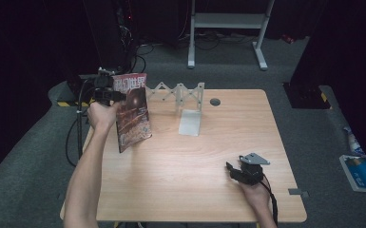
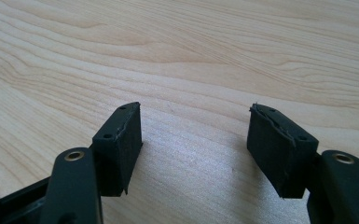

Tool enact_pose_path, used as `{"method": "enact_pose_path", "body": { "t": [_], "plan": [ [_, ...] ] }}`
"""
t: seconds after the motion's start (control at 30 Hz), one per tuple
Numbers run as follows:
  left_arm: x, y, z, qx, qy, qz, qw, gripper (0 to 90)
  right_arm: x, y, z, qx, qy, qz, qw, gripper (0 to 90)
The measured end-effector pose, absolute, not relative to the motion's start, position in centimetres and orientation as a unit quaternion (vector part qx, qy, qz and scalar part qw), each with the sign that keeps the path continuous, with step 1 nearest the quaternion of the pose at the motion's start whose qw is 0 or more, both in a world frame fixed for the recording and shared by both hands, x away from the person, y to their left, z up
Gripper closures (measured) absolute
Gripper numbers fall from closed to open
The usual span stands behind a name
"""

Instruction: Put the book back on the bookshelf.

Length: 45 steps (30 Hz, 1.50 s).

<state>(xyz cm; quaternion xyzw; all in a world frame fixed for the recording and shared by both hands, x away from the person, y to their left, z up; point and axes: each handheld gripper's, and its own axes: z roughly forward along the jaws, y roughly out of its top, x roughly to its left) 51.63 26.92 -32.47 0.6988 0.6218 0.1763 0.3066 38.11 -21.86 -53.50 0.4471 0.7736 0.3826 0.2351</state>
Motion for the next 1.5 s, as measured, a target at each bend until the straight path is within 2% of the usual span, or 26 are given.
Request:
{"method": "enact_pose_path", "body": {
  "t": [0.57,1.2,1.5],
  "plan": [
    [52.1,27.3,-31.9,0.711,0.635,0.128,0.273,82.2,38.1,-21.9,-53.5,0.447,0.774,0.383,0.235,35.5],
    [50.7,26.7,-30.9,0.692,0.602,0.219,0.333,83.7,38.1,-21.8,-53.5,0.447,0.774,0.383,0.236,35.6],
    [50.2,26.1,-32.2,0.668,0.597,0.251,0.368,83.7,38.1,-21.8,-53.5,0.447,0.774,0.382,0.236,35.5]
  ]
}}
